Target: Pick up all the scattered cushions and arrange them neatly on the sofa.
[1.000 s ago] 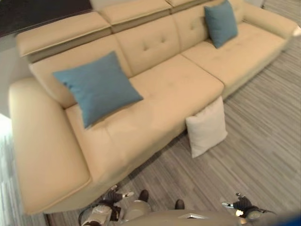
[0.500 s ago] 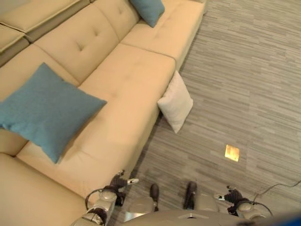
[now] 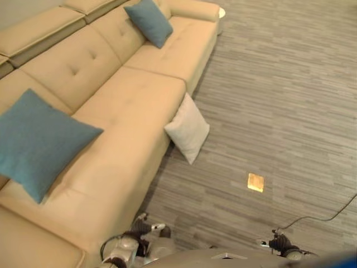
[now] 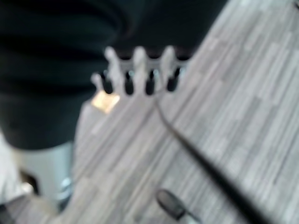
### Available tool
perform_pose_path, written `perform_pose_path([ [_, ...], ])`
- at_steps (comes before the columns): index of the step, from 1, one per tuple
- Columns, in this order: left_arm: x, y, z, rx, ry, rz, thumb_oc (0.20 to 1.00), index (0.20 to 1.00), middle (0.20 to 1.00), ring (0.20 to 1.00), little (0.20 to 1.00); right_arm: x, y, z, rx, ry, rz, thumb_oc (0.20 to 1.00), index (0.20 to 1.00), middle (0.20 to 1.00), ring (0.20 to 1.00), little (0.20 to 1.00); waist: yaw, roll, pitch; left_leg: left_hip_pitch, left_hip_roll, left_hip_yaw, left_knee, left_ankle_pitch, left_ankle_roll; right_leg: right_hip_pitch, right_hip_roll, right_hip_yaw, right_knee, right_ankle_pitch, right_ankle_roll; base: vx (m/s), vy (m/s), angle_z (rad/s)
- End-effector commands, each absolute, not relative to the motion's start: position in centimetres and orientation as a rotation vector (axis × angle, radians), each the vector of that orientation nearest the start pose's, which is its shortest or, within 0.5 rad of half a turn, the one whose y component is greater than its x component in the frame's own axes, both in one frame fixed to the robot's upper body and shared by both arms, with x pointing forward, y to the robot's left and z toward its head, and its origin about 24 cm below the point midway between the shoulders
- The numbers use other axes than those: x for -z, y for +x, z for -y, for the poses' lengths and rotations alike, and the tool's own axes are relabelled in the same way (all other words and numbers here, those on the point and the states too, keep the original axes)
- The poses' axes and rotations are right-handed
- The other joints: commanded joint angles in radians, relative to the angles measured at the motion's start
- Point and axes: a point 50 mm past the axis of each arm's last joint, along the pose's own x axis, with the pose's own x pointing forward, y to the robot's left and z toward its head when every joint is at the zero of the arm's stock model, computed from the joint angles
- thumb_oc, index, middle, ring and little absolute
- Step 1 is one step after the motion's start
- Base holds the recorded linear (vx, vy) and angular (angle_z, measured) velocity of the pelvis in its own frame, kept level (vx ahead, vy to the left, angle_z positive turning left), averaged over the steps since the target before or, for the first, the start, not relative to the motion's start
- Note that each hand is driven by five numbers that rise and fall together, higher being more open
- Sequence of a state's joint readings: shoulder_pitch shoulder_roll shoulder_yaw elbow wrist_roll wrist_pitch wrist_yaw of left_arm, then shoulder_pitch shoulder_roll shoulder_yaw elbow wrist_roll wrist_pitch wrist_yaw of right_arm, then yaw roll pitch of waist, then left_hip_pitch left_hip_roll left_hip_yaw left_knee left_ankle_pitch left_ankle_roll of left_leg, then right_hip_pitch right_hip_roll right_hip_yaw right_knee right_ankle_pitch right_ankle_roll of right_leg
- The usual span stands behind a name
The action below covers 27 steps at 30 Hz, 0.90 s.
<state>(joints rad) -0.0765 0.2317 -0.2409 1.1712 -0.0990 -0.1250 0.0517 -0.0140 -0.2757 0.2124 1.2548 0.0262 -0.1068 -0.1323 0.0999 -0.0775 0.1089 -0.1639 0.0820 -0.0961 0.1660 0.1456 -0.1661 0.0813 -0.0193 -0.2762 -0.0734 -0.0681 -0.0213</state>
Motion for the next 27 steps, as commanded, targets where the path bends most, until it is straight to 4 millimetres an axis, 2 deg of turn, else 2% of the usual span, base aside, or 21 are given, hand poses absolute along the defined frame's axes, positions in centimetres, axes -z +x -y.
perform_pose_path([
  [1, 14.5, 15.1, -20.6, -0.004, 0.272, -0.950, 1.000, 1.000, 1.000, 1.000, 1.000, 14.4, 12.3, 25.5, 0.136, -0.435, -1.029, 1.000, 1.000, 1.000, 1.000, 1.000, 0.013, -0.010, 0.037, 0.043, -0.122, -0.078, 0.091, -0.189, 0.113, -0.026, -0.012, 0.080, 0.052, 0.046, 0.091, 0.08, -0.092, -0.21],
  [3, 14.6, 14.8, -20.6, -0.006, 0.271, -0.960, 1.000, 1.000, 1.000, 1.000, 1.000, 14.3, 12.6, 25.6, 0.136, -0.437, -1.021, 1.000, 1.000, 1.000, 1.000, 1.000, 0.017, -0.006, 0.034, 0.030, -0.148, -0.098, 0.027, -0.188, 0.121, -0.017, -0.004, 0.092, 0.044, 0.043, 0.096, 0.11, -0.048, -0.15],
  [8, 15.0, 13.9, -20.7, -0.007, 0.273, -0.989, 1.000, 1.000, 1.000, 1.000, 1.000, 14.1, 13.5, 25.4, 0.119, -0.452, -0.997, 1.000, 1.000, 1.000, 1.000, 1.000, 0.049, 0.009, 0.031, -0.054, -0.203, -0.115, -0.070, -0.075, 0.120, 0.012, 0.034, 0.137, 0.051, 0.019, 0.096, 0.15, -0.012, -0.27],
  [10, 15.2, 13.2, -20.8, -0.013, 0.265, -1.011, 1.000, 1.000, 1.000, 1.000, 1.000, 14.1, 13.4, 25.3, 0.112, -0.448, -1.000, 1.000, 1.000, 1.000, 1.000, 1.000, 0.060, 0.011, 0.021, -0.043, -0.201, -0.093, -0.075, -0.076, 0.125, 0.024, 0.035, 0.153, 0.068, 0.000, 0.103, 0.21, 0.046, -0.59],
  [13, 15.4, 12.6, -21.1, -0.028, 0.257, -1.025, 1.000, 1.000, 1.000, 1.000, 1.000, 14.3, 13.1, 25.2, 0.100, -0.448, -1.011, 1.000, 1.000, 1.000, 1.000, 1.000, 0.064, 0.010, 0.007, -0.016, -0.202, -0.106, -0.080, -0.093, 0.140, 0.038, 0.025, 0.168, 0.094, -0.022, 0.106, 0.25, 0.079, -0.62],
  [14, 15.6, 12.1, -21.0, -0.024, 0.253, -1.041, 1.000, 1.000, 1.000, 1.000, 1.000, 14.4, 12.9, 25.1, 0.095, -0.457, -1.021, 1.000, 1.000, 1.000, 1.000, 1.000, 0.071, 0.011, -0.006, 0.005, -0.202, -0.093, -0.073, -0.113, 0.150, 0.044, 0.003, 0.168, 0.148, -0.036, 0.128, 0.29, 0.105, -0.51],
  [16, 15.6, 12.0, -21.1, -0.025, 0.262, -1.042, 1.000, 1.000, 1.000, 1.000, 1.000, 14.4, 13.0, 24.9, 0.085, -0.458, -1.022, 1.000, 1.000, 1.000, 1.000, 1.000, 0.081, 0.011, -0.010, 0.041, -0.201, -0.083, -0.079, -0.132, 0.170, 0.021, -0.021, 0.162, 0.229, -0.012, 0.148, 0.28, 0.121, -0.50],
  [17, 15.5, 12.3, -21.2, -0.028, 0.265, -1.037, 1.000, 1.000, 1.000, 1.000, 1.000, 14.4, 13.2, 24.8, 0.083, -0.462, -1.017, 1.000, 1.000, 1.000, 1.000, 1.000, 0.088, 0.014, -0.009, 0.059, -0.199, -0.071, -0.087, -0.139, 0.182, -0.008, -0.042, 0.149, 0.297, 0.031, 0.171, 0.24, 0.113, -0.65],
  [18, 15.2, 12.9, -21.3, -0.022, 0.276, -1.014, 1.000, 1.000, 1.000, 1.000, 1.000, 14.3, 13.6, 24.8, 0.084, -0.456, -1.006, 1.000, 1.000, 1.000, 1.000, 1.000, 0.081, 0.017, 0.001, 0.084, -0.196, -0.073, -0.088, -0.148, 0.201, -0.062, -0.051, 0.159, 0.422, 0.108, 0.197, 0.23, 0.095, -0.61],
  [20, 14.9, 13.6, -21.3, -0.005, 0.296, -0.990, 1.000, 1.000, 1.000, 1.000, 1.000, 14.1, 14.0, 24.6, 0.085, -0.454, -0.993, 1.000, 1.000, 1.000, 1.000, 1.000, 0.070, 0.031, 0.012, 0.107, -0.187, -0.088, -0.081, -0.169, 0.218, -0.118, -0.075, 0.134, 0.512, 0.135, 0.189, 0.22, 0.054, -0.35],
  [22, 14.7, 14.1, -21.3, -0.013, 0.289, -0.977, 1.000, 1.000, 1.000, 1.000, 1.000, 14.1, 14.2, 24.6, 0.088, -0.457, -0.989, 1.000, 1.000, 1.000, 1.000, 1.000, 0.071, 0.040, 0.011, 0.135, -0.176, -0.099, -0.088, -0.191, 0.218, -0.158, -0.110, 0.076, 0.476, 0.106, 0.169, 0.20, -0.032, 0.25],
  [24, 14.6, 14.3, -21.5, -0.022, 0.288, -0.971, 1.000, 1.000, 1.000, 1.000, 1.000, 14.0, 14.4, 24.7, 0.088, -0.462, -0.986, 1.000, 1.000, 1.000, 1.000, 1.000, 0.068, 0.043, 0.012, 0.173, -0.161, -0.107, -0.100, -0.218, 0.208, -0.177, -0.126, 0.021, 0.347, 0.086, 0.151, 0.24, -0.125, -0.01],
  [26, 14.7, 14.0, -21.6, -0.025, 0.290, -0.979, 1.000, 1.000, 1.000, 1.000, 1.000, 13.9, 14.6, 24.6, 0.083, -0.468, -0.978, 1.000, 1.000, 1.000, 1.000, 1.000, 0.062, 0.035, 0.011, 0.200, -0.155, -0.105, -0.110, -0.237, 0.199, -0.188, -0.127, 0.008, 0.225, 0.115, 0.158, 0.23, -0.156, -0.27],
  [27, 14.8, 13.8, -21.6, -0.029, 0.289, -0.988, 1.000, 1.000, 1.000, 1.000, 1.000, 13.9, 14.7, 24.4, 0.077, -0.467, -0.975, 1.000, 1.000, 1.000, 1.000, 1.000, 0.052, 0.031, 0.008, 0.217, -0.149, -0.110, -0.120, -0.243, 0.193, -0.198, -0.113, 0.027, 0.162, 0.134, 0.163, 0.46, -0.302, -0.19],
])
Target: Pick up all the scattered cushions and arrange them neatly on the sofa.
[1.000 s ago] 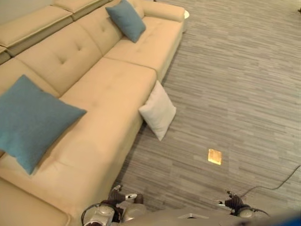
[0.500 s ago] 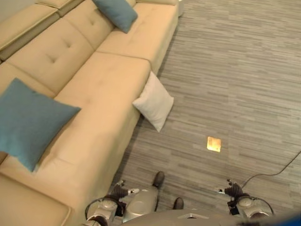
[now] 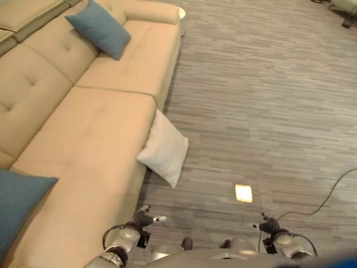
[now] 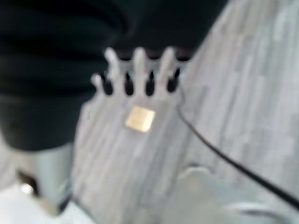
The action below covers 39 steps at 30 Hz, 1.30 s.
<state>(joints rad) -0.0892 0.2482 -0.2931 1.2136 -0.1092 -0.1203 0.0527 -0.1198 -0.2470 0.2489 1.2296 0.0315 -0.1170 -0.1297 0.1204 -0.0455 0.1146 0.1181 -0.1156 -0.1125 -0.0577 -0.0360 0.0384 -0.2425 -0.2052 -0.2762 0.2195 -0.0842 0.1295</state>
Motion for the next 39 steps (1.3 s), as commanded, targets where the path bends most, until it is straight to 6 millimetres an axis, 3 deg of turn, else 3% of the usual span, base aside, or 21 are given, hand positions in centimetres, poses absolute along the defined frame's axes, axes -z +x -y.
perform_pose_path([
  [1, 15.0, 13.2, -21.9, -0.058, 0.274, -0.998, 1.000, 1.000, 1.000, 1.000, 1.000, 14.1, 14.5, 24.2, 0.067, -0.471, -0.983, 1.000, 1.000, 1.000, 1.000, 1.000, 0.013, -0.006, -0.007, -0.030, 0.069, -0.120, 0.091, -0.073, -0.027, 0.100, 0.101, 0.099, -0.148, 0.172, 0.017, 0.56, -0.415, -0.04],
  [3, 15.1, 12.9, -21.8, -0.063, 0.259, -1.003, 1.000, 1.000, 1.000, 1.000, 1.000, 14.3, 13.8, 24.2, 0.063, -0.466, -1.003, 1.000, 1.000, 1.000, 1.000, 1.000, 0.010, -0.011, -0.024, -0.018, 0.087, -0.130, 0.108, -0.076, -0.045, 0.126, 0.109, 0.096, -0.171, 0.159, 0.006, 0.41, -0.380, 0.63],
  [4, 15.1, 12.9, -21.6, -0.078, 0.227, -0.998, 1.000, 1.000, 1.000, 1.000, 1.000, 14.4, 13.4, 24.6, 0.095, -0.446, -1.012, 1.000, 1.000, 1.000, 1.000, 1.000, 0.016, -0.014, -0.024, -0.058, 0.096, -0.143, 0.230, -0.027, -0.076, 0.166, 0.128, 0.090, -0.176, 0.131, -0.022, 0.20, -0.307, 1.02],
  [7, 14.8, 14.0, -21.1, -0.060, 0.222, -0.963, 1.000, 1.000, 1.000, 1.000, 1.000, 14.1, 13.6, 25.2, 0.145, -0.430, -0.995, 1.000, 1.000, 1.000, 1.000, 1.000, 0.024, -0.032, 0.021, -0.188, 0.083, -0.097, 0.426, 0.025, -0.095, 0.217, 0.123, 0.070, -0.191, 0.113, -0.049, 0.12, -0.297, 0.62],
  [9, 14.6, 14.5, -21.0, -0.054, 0.221, -0.949, 1.000, 1.000, 1.000, 1.000, 1.000, 14.2, 13.2, 25.5, 0.163, -0.420, -1.011, 1.000, 1.000, 1.000, 1.000, 1.000, 0.035, -0.039, 0.033, -0.242, 0.059, -0.070, 0.395, -0.001, -0.085, 0.252, 0.131, 0.049, -0.205, 0.087, -0.057, 0.23, -0.247, 0.47],
  [10, 14.8, 14.0, -20.9, -0.033, 0.243, -0.969, 1.000, 1.000, 1.000, 1.000, 1.000, 14.2, 13.2, 25.6, 0.161, -0.420, -1.011, 1.000, 1.000, 1.000, 1.000, 1.000, 0.028, -0.027, 0.019, -0.278, 0.032, -0.033, 0.230, 0.021, -0.072, 0.280, 0.158, 0.031, -0.222, 0.064, -0.053, 0.24, -0.092, 0.39],
  [11, 14.8, 14.0, -20.9, -0.033, 0.243, -0.969, 1.000, 1.000, 1.000, 1.000, 1.000, 14.2, 13.1, 25.6, 0.161, -0.421, -1.012, 1.000, 1.000, 1.000, 1.000, 1.000, 0.028, -0.028, 0.019, -0.272, 0.031, -0.033, 0.222, 0.024, -0.072, 0.282, 0.156, 0.031, -0.222, 0.063, -0.053, 0.31, -0.110, 0.50],
  [13, 15.0, 13.6, -21.1, -0.031, 0.253, -0.984, 1.000, 1.000, 1.000, 1.000, 1.000, 14.2, 13.1, 25.4, 0.155, -0.422, -1.011, 1.000, 1.000, 1.000, 1.000, 1.000, 0.036, -0.014, 0.013, -0.303, 0.025, 0.018, 0.143, 0.107, -0.074, 0.309, 0.194, 0.040, -0.211, 0.032, -0.061, 0.25, -0.048, 0.39],
  [14, 15.0, 13.5, -21.2, -0.034, 0.255, -0.989, 1.000, 1.000, 1.000, 1.000, 1.000, 14.2, 13.1, 25.4, 0.154, -0.420, -1.009, 1.000, 1.000, 1.000, 1.000, 1.000, 0.038, -0.015, 0.013, -0.310, 0.028, 0.039, 0.153, 0.113, -0.077, 0.315, 0.196, 0.045, -0.204, 0.023, -0.062, 0.40, -0.003, -0.24],
  [16, 15.3, 12.4, -21.6, -0.072, 0.222, -1.020, 1.000, 1.000, 1.000, 1.000, 1.000, 14.5, 12.8, 25.0, 0.131, -0.418, -1.023, 1.000, 1.000, 1.000, 1.000, 1.000, 0.053, -0.021, -0.013, -0.258, 0.016, 0.006, 0.162, 0.066, -0.048, 0.335, 0.169, 0.039, -0.116, -0.014, -0.041, 0.47, 0.092, -0.42],
  [18, 15.2, 12.5, -21.7, -0.072, 0.223, -1.016, 1.000, 1.000, 1.000, 1.000, 1.000, 14.5, 12.9, 24.9, 0.113, -0.436, -1.026, 1.000, 1.000, 1.000, 1.000, 1.000, 0.073, -0.021, -0.025, -0.209, 0.002, -0.010, 0.163, 0.024, -0.012, 0.306, 0.114, 0.015, 0.031, 0.016, -0.005, 0.34, 0.134, -0.40],
  [19, 15.2, 12.6, -21.8, -0.067, 0.225, -1.013, 1.000, 1.000, 1.000, 1.000, 1.000, 14.4, 13.0, 24.9, 0.110, -0.437, -1.020, 1.000, 1.000, 1.000, 1.000, 1.000, 0.077, -0.020, -0.022, -0.194, -0.001, -0.009, 0.161, 0.018, 0.002, 0.276, 0.093, 0.016, 0.112, 0.068, 0.014, 0.17, 0.110, -0.23],
  [21, 14.7, 13.6, -22.1, -0.061, 0.239, -0.974, 1.000, 1.000, 1.000, 1.000, 1.000, 14.0, 14.1, 24.6, 0.112, -0.424, -0.978, 1.000, 1.000, 1.000, 1.000, 1.000, 0.051, -0.004, 0.007, -0.158, 0.004, -0.057, 0.163, 0.014, 0.027, 0.184, 0.091, 0.060, 0.300, 0.152, 0.016, 0.25, 0.040, 0.47],
  [24, 14.7, 13.4, -22.7, -0.079, 0.259, -0.983, 1.000, 1.000, 1.000, 1.000, 1.000, 13.8, 14.9, 24.4, 0.097, -0.427, -0.954, 1.000, 1.000, 1.000, 1.000, 1.000, 0.045, -0.007, 0.000, -0.101, 0.016, -0.119, 0.124, -0.013, 0.011, 0.136, 0.080, 0.113, 0.048, 0.131, -0.002, 0.34, -0.160, 0.87],
  [25, 14.7, 13.3, -22.8, -0.078, 0.267, -0.991, 1.000, 1.000, 1.000, 1.000, 1.000, 13.8, 15.0, 24.2, 0.094, -0.426, -0.954, 1.000, 1.000, 1.000, 1.000, 1.000, 0.035, -0.011, -0.004, -0.088, 0.015, -0.138, 0.114, -0.019, 0.007, 0.125, 0.106, 0.169, -0.043, 0.137, 0.001, 0.31, -0.207, 0.56],
  [26, 14.7, 13.5, -23.0, -0.090, 0.266, -0.987, 1.000, 1.000, 1.000, 1.000, 1.000, 13.8, 15.0, 24.2, 0.093, -0.426, -0.958, 1.000, 1.000, 1.000, 1.000, 1.000, 0.017, -0.016, -0.013, -0.073, 0.014, -0.182, 0.109, -0.029, -0.001, 0.102, 0.140, 0.278, -0.116, 0.154, 0.007, 0.33, -0.194, 0.52],
  [27, 14.6, 13.5, -23.0, -0.098, 0.264, -0.986, 1.000, 1.000, 1.000, 1.000, 1.000, 13.9, 14.9, 24.2, 0.095, -0.424, -0.964, 1.000, 1.000, 1.000, 1.000, 1.000, 0.010, -0.019, -0.015, -0.065, 0.013, -0.208, 0.111, -0.035, -0.006, 0.096, 0.156, 0.316, -0.127, 0.161, 0.009, 0.35, -0.258, 0.89],
  [30, 15.0, 12.9, -23.0, -0.118, 0.253, -1.015, 1.000, 1.000, 1.000, 1.000, 1.000, 14.2, 14.2, 24.4, 0.111, -0.420, -0.991, 1.000, 1.000, 1.000, 1.000, 1.000, 0.021, -0.035, -0.045, -0.074, 0.030, -0.267, 0.126, -0.042, -0.043, 0.168, 0.153, 0.281, -0.194, 0.145, -0.009, 0.24, -0.285, 1.47],
  [34, 14.9, 13.4, -22.6, -0.100, 0.259, -1.012, 1.000, 1.000, 1.000, 1.000, 1.000, 14.2, 13.4, 25.1, 0.158, -0.399, -1.010, 1.000, 1.000, 1.000, 1.000, 1.000, 0.025, -0.040, -0.050, -0.113, 0.053, -0.321, 0.129, -0.013, -0.084, 0.208, 0.149, 0.155, -0.200, 0.104, -0.034, 0.07, -0.205, 0.93],
  [38, 14.9, 13.6, -22.3, -0.082, 0.265, -1.011, 1.000, 1.000, 1.000, 1.000, 1.000, 14.3, 12.8, 25.6, 0.180, -0.395, -1.023, 1.000, 1.000, 1.000, 1.000, 1.000, 0.017, -0.049, -0.041, -0.156, 0.065, -0.295, 0.129, 0.011, -0.099, 0.234, 0.148, 0.078, -0.223, 0.093, -0.041, -0.01, -0.087, 1.06],
  [39, 14.9, 13.6, -22.2, -0.074, 0.266, -1.012, 1.000, 1.000, 1.000, 1.000, 1.000, 14.3, 12.8, 25.7, 0.183, -0.399, -1.020, 1.000, 1.000, 1.000, 1.000, 1.000, 0.010, -0.052, -0.035, -0.179, 0.070, -0.249, 0.133, 0.018, -0.097, 0.240, 0.144, 0.051, -0.228, 0.091, -0.042, -0.04, -0.028, 0.77],
])
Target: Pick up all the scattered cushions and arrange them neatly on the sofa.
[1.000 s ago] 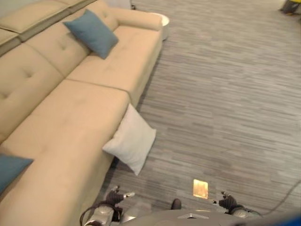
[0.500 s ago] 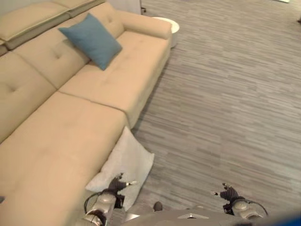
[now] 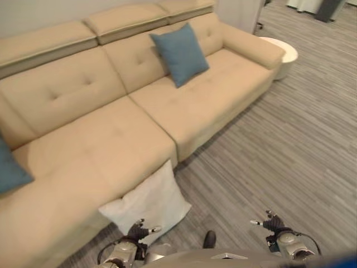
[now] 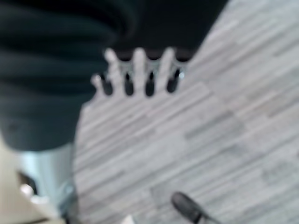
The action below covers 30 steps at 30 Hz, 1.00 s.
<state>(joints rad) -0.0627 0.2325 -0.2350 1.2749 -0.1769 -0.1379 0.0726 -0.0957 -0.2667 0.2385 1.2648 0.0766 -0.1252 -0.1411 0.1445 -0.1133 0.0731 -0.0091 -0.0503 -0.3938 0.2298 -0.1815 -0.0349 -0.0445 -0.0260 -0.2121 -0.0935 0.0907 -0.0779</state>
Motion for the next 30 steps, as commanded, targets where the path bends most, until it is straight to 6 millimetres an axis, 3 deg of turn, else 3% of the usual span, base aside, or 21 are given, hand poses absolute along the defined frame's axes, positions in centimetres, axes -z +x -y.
perform_pose_path([
  [1, 14.9, 13.6, -22.2, -0.071, 0.267, -1.013, 1.000, 1.000, 1.000, 1.000, 1.000, 14.3, 12.7, 25.8, 0.183, -0.400, -1.020, 1.000, 1.000, 1.000, 1.000, 1.000, -0.017, 0.014, 0.009, -0.063, 0.007, 0.063, -0.154, 0.167, -0.023, 0.046, -0.037, -0.031, 0.081, -0.087, 0.165, -0.09, -0.038, 0.47],
  [2, 15.0, 13.5, -22.0, -0.055, 0.275, -1.019, 1.000, 1.000, 1.000, 1.000, 1.000, 14.2, 12.7, 25.9, 0.186, -0.401, -1.015, 1.000, 1.000, 1.000, 1.000, 1.000, -0.040, 0.010, 0.025, -0.090, 0.025, 0.227, -0.120, 0.163, -0.014, 0.060, -0.051, -0.085, 0.072, -0.085, 0.168, -0.09, -0.016, 0.51],
  [3, 15.0, 13.6, -21.9, -0.048, 0.278, -1.019, 1.000, 1.000, 1.000, 1.000, 1.000, 14.1, 12.8, 26.0, 0.191, -0.399, -1.011, 1.000, 1.000, 1.000, 1.000, 1.000, -0.053, 0.008, 0.026, -0.095, 0.037, 0.311, -0.104, 0.153, -0.011, 0.059, -0.060, -0.108, 0.068, -0.081, 0.169, -0.09, 0.016, 0.97],
  [5, 15.0, 13.8, -21.8, -0.038, 0.279, -1.010, 1.000, 1.000, 1.000, 1.000, 1.000, 14.1, 13.0, 25.8, 0.195, -0.389, -1.004, 1.000, 1.000, 1.000, 1.000, 1.000, -0.075, 0.006, 0.025, -0.080, 0.057, 0.427, -0.087, 0.131, -0.011, 0.062, -0.073, -0.148, 0.058, -0.076, 0.169, -0.04, 0.050, 1.51],
  [6, 14.9, 13.8, -21.8, -0.038, 0.280, -1.010, 1.000, 1.000, 1.000, 1.000, 1.000, 14.1, 13.0, 25.8, 0.195, -0.389, -1.004, 1.000, 1.000, 1.000, 1.000, 1.000, -0.077, 0.005, 0.023, -0.084, 0.056, 0.426, -0.088, 0.134, -0.011, 0.059, -0.074, -0.150, 0.058, -0.075, 0.169, -0.02, 0.063, 1.45],
  [8, 15.0, 13.6, -21.7, -0.023, 0.280, -1.014, 1.000, 1.000, 1.000, 1.000, 1.000, 14.4, 12.3, 25.7, 0.198, -0.371, -1.026, 1.000, 1.000, 1.000, 1.000, 1.000, -0.098, 0.017, 0.008, -0.034, 0.083, 0.511, -0.141, 0.126, -0.014, 0.075, -0.086, -0.203, 0.059, -0.082, 0.172, 0.05, 0.159, 0.61],
  [14, 15.4, 12.5, -22.0, -0.023, 0.279, -1.054, 1.000, 1.000, 1.000, 1.000, 1.000, 14.5, 12.5, 25.2, 0.173, -0.373, -1.029, 1.000, 1.000, 1.000, 1.000, 1.000, -0.085, 0.037, -0.004, 0.006, 0.044, 0.470, -0.211, 0.125, 0.012, 0.089, -0.116, -0.204, 0.114, -0.092, 0.191, 0.07, 0.185, 0.40],
  [18, 15.2, 12.6, -22.4, -0.038, 0.278, -1.043, 1.000, 1.000, 1.000, 1.000, 1.000, 14.3, 13.4, 24.7, 0.151, -0.375, -1.006, 1.000, 1.000, 1.000, 1.000, 1.000, -0.071, 0.054, 0.006, 0.029, 0.019, 0.437, -0.232, 0.120, 0.043, 0.054, -0.160, -0.193, 0.232, -0.101, 0.195, 0.02, 0.164, -0.01],
  [20, 15.1, 12.7, -22.8, -0.044, 0.290, -1.041, 1.000, 1.000, 1.000, 1.000, 1.000, 14.3, 13.7, 24.4, 0.139, -0.370, -0.997, 1.000, 1.000, 1.000, 1.000, 1.000, -0.078, 0.058, 0.009, 0.025, 0.011, 0.402, -0.229, 0.125, 0.051, 0.029, -0.160, -0.141, 0.284, -0.100, 0.197, 0.04, 0.079, 0.17],
  [21, 15.1, 12.7, -22.9, -0.044, 0.291, -1.042, 1.000, 1.000, 1.000, 1.000, 1.000, 14.4, 13.8, 24.1, 0.125, -0.367, -0.995, 1.000, 1.000, 1.000, 1.000, 1.000, -0.092, 0.060, 0.014, 0.036, 0.007, 0.375, -0.233, 0.123, 0.055, -0.001, -0.126, -0.023, 0.305, -0.095, 0.204, 0.07, 0.028, 0.47],
  [23, 15.1, 12.7, -22.9, -0.045, 0.286, -1.035, 1.000, 1.000, 1.000, 1.000, 1.000, 14.3, 13.9, 24.1, 0.116, -0.371, -0.995, 1.000, 1.000, 1.000, 1.000, 1.000, -0.108, 0.060, 0.011, 0.040, -0.002, 0.335, -0.233, 0.125, 0.052, -0.024, -0.064, 0.126, 0.232, -0.101, 0.200, 0.10, -0.015, 0.68],
  [24, 15.0, 12.7, -23.0, -0.051, 0.283, -1.033, 1.000, 1.000, 1.000, 1.000, 1.000, 14.3, 13.9, 24.1, 0.114, -0.373, -0.997, 1.000, 1.000, 1.000, 1.000, 1.000, -0.101, 0.057, 0.011, 0.039, -0.004, 0.328, -0.232, 0.125, 0.047, -0.019, -0.072, 0.123, 0.201, -0.083, 0.201, 0.08, -0.059, 0.92],
  [27, 15.1, 12.5, -23.2, -0.062, 0.284, -1.042, 1.000, 1.000, 1.000, 1.000, 1.000, 14.3, 13.9, 24.0, 0.108, -0.379, -0.996, 1.000, 1.000, 1.000, 1.000, 1.000, -0.112, 0.056, 0.015, 0.038, -0.009, 0.283, -0.217, 0.120, 0.047, -0.065, -0.051, 0.201, 0.196, -0.063, 0.207, 0.07, -0.060, 0.44],
  [30, 15.2, 12.0, -23.3, -0.078, 0.275, -1.051, 1.000, 1.000, 1.000, 1.000, 1.000, 14.5, 13.5, 24.0, 0.097, -0.391, -1.008, 1.000, 1.000, 1.000, 1.000, 1.000, -0.100, 0.043, 0.007, 0.041, -0.006, 0.268, -0.212, 0.116, 0.034, -0.012, -0.068, 0.154, 0.130, -0.061, 0.210, 0.06, -0.114, 0.39],
])
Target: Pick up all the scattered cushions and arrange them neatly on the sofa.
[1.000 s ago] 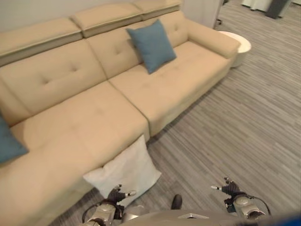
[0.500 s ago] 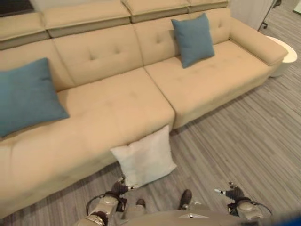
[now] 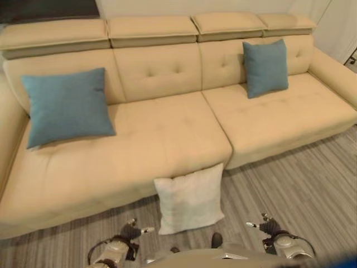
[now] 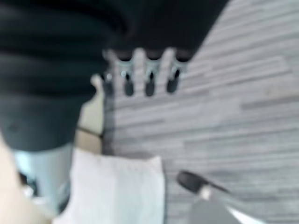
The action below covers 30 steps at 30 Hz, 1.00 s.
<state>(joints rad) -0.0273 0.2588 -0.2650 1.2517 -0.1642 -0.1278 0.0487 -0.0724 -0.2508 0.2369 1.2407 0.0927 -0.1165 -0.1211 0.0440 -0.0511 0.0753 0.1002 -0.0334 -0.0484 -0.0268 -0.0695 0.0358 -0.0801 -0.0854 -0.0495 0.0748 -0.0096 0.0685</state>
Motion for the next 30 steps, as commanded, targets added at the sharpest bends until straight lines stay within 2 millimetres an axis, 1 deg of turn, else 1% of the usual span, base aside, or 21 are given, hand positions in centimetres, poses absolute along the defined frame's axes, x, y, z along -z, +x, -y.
perform_pose_path([
  [1, 15.2, 12.1, -23.4, -0.082, 0.273, -1.048, 1.000, 1.000, 1.000, 1.000, 1.000, 14.5, 13.5, 24.0, 0.098, -0.393, -1.002, 1.000, 1.000, 1.000, 1.000, 1.000, 0.002, -0.022, -0.001, -0.074, -0.017, -0.084, 0.039, 0.014, -0.045, 0.033, 0.001, -0.004, -0.047, 0.034, 0.059, 0.04, -0.147, 0.45],
  [5, 15.0, 12.7, -23.3, -0.095, 0.264, -1.023, 1.000, 1.000, 1.000, 1.000, 1.000, 14.2, 13.6, 24.3, 0.119, -0.383, -0.976, 1.000, 1.000, 1.000, 1.000, 1.000, -0.001, -0.029, -0.007, -0.090, 0.007, -0.118, 0.024, 0.033, -0.075, 0.055, 0.006, -0.065, -0.067, 0.020, 0.047, 0.03, -0.154, 0.44],
  [7, 14.7, 13.6, -23.1, -0.094, 0.264, -0.993, 1.000, 1.000, 1.000, 1.000, 1.000, 14.1, 13.6, 24.4, 0.130, -0.378, -0.965, 1.000, 1.000, 1.000, 1.000, 1.000, -0.006, -0.031, -0.004, -0.108, 0.014, -0.132, 0.032, 0.042, -0.087, 0.062, 0.009, -0.101, -0.068, 0.008, 0.038, 0.00, -0.142, 0.65],
  [9, 14.2, 14.7, -22.9, -0.098, 0.248, -0.951, 1.000, 1.000, 1.000, 1.000, 1.000, 13.9, 13.8, 24.7, 0.144, -0.374, -0.949, 1.000, 1.000, 1.000, 1.000, 1.000, -0.015, -0.039, 0.003, -0.142, 0.020, -0.127, 0.069, 0.038, -0.099, 0.064, 0.007, -0.129, -0.065, -0.005, 0.029, -0.02, -0.116, 0.68],
  [10, 14.0, 15.3, -22.7, -0.099, 0.242, -0.923, 1.000, 1.000, 1.000, 1.000, 1.000, 13.8, 14.1, 24.8, 0.146, -0.376, -0.934, 1.000, 1.000, 1.000, 1.000, 1.000, -0.017, -0.041, 0.013, -0.160, 0.019, -0.117, 0.101, 0.034, -0.103, 0.064, 0.005, -0.143, -0.063, -0.007, 0.024, -0.09, -0.086, 0.92],
  [11, 13.1, 17.3, -22.0, -0.083, 0.226, -0.852, 1.000, 1.000, 1.000, 1.000, 1.000, 13.4, 14.7, 25.0, 0.162, -0.378, -0.906, 1.000, 1.000, 1.000, 1.000, 1.000, -0.025, -0.043, 0.044, -0.214, 0.041, -0.049, 0.116, 0.061, -0.110, 0.070, -0.002, -0.186, -0.068, -0.015, 0.021, -0.09, -0.032, 1.26],
  [12, 12.9, 17.7, -21.9, -0.080, 0.221, -0.831, 1.000, 1.000, 1.000, 1.000, 1.000, 13.1, 15.3, 25.1, 0.158, -0.384, -0.890, 1.000, 1.000, 1.000, 1.000, 1.000, -0.020, -0.041, 0.053, -0.234, 0.037, -0.045, 0.103, 0.075, -0.107, 0.062, -0.005, -0.194, -0.064, -0.009, 0.026, -0.08, -0.003, 1.21],
  [14, 12.9, 17.6, -22.0, -0.085, 0.223, -0.830, 1.000, 1.000, 1.000, 1.000, 1.000, 13.0, 15.6, 24.9, 0.147, -0.391, -0.881, 1.000, 1.000, 1.000, 1.000, 1.000, -0.019, -0.042, 0.048, -0.237, 0.029, -0.053, 0.098, 0.072, -0.103, 0.051, -0.007, -0.186, -0.058, -0.010, 0.029, 0.05, 0.052, 0.49],
  [16, 12.9, 17.5, -22.0, -0.082, 0.219, -0.828, 1.000, 1.000, 1.000, 1.000, 1.000, 12.9, 15.8, 24.8, 0.143, -0.388, -0.873, 1.000, 1.000, 1.000, 1.000, 1.000, -0.025, -0.036, 0.041, -0.237, 0.033, -0.035, 0.078, 0.073, -0.097, 0.037, -0.011, -0.177, -0.043, -0.018, 0.032, 0.07, 0.096, -0.22],
  [19, 12.0, 18.7, -22.3, -0.096, 0.225, -0.768, 1.000, 1.000, 1.000, 1.000, 1.000, 11.7, 18.3, 24.3, 0.136, -0.385, -0.784, 1.000, 1.000, 1.000, 1.000, 1.000, -0.018, -0.035, 0.077, -0.278, 0.028, -0.010, 0.094, 0.068, -0.082, -0.040, -0.025, -0.143, 0.005, -0.021, 0.031, -0.08, 0.115, -0.34],
  [21, 11.0, 20.4, -22.4, -0.116, 0.217, -0.700, 1.000, 1.000, 1.000, 1.000, 1.000, 10.7, 20.2, 24.1, 0.142, -0.386, -0.718, 1.000, 1.000, 1.000, 1.000, 1.000, -0.013, -0.035, 0.117, -0.329, 0.023, 0.005, 0.126, 0.062, -0.073, -0.113, -0.039, -0.130, 0.053, -0.019, 0.028, -0.15, 0.103, -0.54],
  [22, 10.9, 20.4, -22.4, -0.116, 0.217, -0.700, 1.000, 1.000, 1.000, 1.000, 1.000, 10.7, 20.2, 24.1, 0.142, -0.386, -0.718, 1.000, 1.000, 1.000, 1.000, 1.000, -0.012, -0.035, 0.115, -0.331, 0.023, 0.005, 0.127, 0.062, -0.073, -0.116, -0.039, -0.129, 0.055, -0.020, 0.028, -0.17, 0.104, -0.31],
  [23, 9.5, 22.5, -22.4, -0.140, 0.212, -0.615, 1.000, 1.000, 1.000, 1.000, 1.000, 9.6, 22.0, 23.7, 0.148, -0.377, -0.649, 1.000, 1.000, 1.000, 1.000, 1.000, -0.011, -0.033, 0.151, -0.393, 0.018, 0.014, 0.159, 0.060, -0.067, -0.186, -0.049, -0.116, 0.093, -0.012, 0.026, -0.12, 0.070, -0.19],
  [24, 9.5, 22.5, -22.4, -0.140, 0.212, -0.615, 1.000, 1.000, 1.000, 1.000, 1.000, 9.6, 22.0, 23.7, 0.148, -0.377, -0.649, 1.000, 1.000, 1.000, 1.000, 1.000, -0.011, -0.034, 0.149, -0.397, 0.017, 0.014, 0.161, 0.060, -0.066, -0.190, -0.049, -0.115, 0.095, -0.012, 0.026, -0.22, 0.113, -0.08],
  [25, 7.6, 24.7, -22.3, -0.172, 0.178, -0.515, 1.000, 1.000, 1.000, 1.000, 1.000, 8.1, 23.9, 23.4, 0.153, -0.375, -0.571, 1.000, 1.000, 1.000, 1.000, 1.000, -0.008, -0.031, 0.176, -0.461, 0.011, 0.019, 0.191, 0.061, -0.061, -0.261, -0.058, -0.109, 0.128, -0.006, 0.025, -0.12, 0.064, -0.09],
  [26, 6.8, 25.6, -22.2, -0.185, 0.178, -0.474, 1.000, 1.000, 1.000, 1.000, 1.000, 7.5, 24.7, 23.4, 0.161, -0.373, -0.540, 1.000, 1.000, 1.000, 1.000, 1.000, -0.008, -0.029, 0.184, -0.492, 0.010, 0.021, 0.204, 0.062, -0.061, -0.293, -0.063, -0.108, 0.139, -0.003, 0.025, -0.18, 0.073, 0.01],
  [29, 3.4, 29.1, -22.2, -0.251, 0.149, -0.327, 1.000, 1.000, 1.000, 1.000, 1.000, 4.3, 28.1, 23.0, 0.188, -0.380, -0.397, 1.000, 1.000, 1.000, 1.000, 1.000, -0.012, -0.026, 0.208, -0.607, 0.010, 0.025, 0.246, 0.069, -0.065, -0.403, -0.073, -0.096, 0.172, 0.007, 0.026, -0.11, 0.040, -0.09],
  [30, 2.5, 29.9, -22.1, -0.265, 0.138, -0.297, 1.000, 1.000, 1.000, 1.000, 1.000, 3.4, 29.0, 23.0, 0.195, -0.390, -0.363, 1.000, 1.000, 1.000, 1.000, 1.000, -0.015, -0.022, 0.209, -0.638, 0.010, 0.023, 0.257, 0.070, -0.066, -0.434, -0.074, -0.095, 0.180, 0.008, 0.026, -0.14, 0.050, -0.01],
])
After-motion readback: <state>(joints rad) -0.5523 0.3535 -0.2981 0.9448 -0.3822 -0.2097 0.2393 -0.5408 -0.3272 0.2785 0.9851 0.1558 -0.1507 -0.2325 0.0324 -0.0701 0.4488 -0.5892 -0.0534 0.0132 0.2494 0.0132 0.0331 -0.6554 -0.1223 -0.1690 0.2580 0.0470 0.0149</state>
